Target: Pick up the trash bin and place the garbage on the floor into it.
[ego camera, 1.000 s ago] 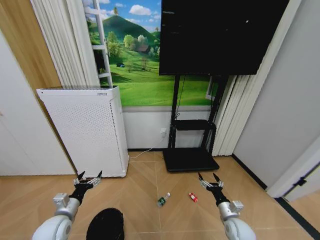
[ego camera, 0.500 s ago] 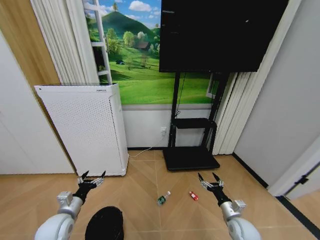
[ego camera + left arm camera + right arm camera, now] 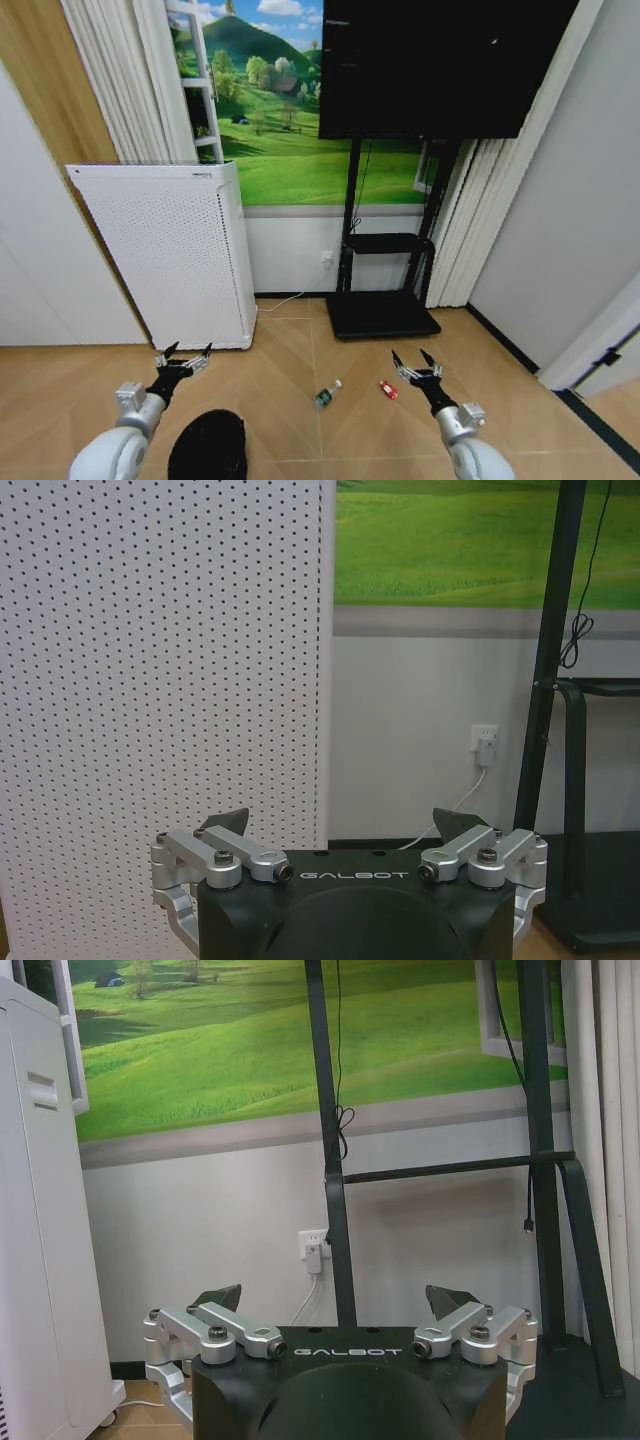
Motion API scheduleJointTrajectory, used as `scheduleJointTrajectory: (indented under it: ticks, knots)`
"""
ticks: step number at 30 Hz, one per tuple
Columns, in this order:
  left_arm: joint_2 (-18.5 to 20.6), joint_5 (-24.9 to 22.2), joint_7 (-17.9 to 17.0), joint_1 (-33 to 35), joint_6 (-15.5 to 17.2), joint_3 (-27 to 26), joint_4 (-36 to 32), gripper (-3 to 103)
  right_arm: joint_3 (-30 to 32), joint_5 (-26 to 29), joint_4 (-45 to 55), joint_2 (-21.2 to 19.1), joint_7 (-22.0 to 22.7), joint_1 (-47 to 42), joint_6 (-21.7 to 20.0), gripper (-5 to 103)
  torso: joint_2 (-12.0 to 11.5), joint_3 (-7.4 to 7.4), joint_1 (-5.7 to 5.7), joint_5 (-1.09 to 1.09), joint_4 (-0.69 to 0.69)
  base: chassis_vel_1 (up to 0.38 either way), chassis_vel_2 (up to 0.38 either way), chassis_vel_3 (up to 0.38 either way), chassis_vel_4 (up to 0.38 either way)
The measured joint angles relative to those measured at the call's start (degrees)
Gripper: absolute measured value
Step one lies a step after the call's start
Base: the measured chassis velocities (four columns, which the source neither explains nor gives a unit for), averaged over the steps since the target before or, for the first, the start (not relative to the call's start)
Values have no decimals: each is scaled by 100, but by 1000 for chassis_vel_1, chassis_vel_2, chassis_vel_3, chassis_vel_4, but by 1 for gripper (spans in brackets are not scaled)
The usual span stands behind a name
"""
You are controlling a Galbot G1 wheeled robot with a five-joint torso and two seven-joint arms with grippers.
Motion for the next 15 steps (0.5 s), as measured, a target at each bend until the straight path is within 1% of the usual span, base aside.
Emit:
scheduleJointTrajectory:
  ticks: [5, 10, 15]
  knots:
    - [-21, -2, 0, 19, -9, -3, -24, 100, 13, -18, 0, 30, 0, -5, 0, 100, -130, -81, -50, 0, 0, 0, 0, 0, 0]
    - [-27, -1, 0, 27, -19, -3, -25, 100, 27, -18, 5, 35, 0, -29, 1, 100, -208, -131, -79, 0, 0, 0, 0, 0, 0]
    - [-7, -32, -49, -75, 36, 51, -59, 100, 52, 47, -7, 83, 11, -19, 3, 100, -362, -229, -134, 0, -1, 0, 0, 0, 0]
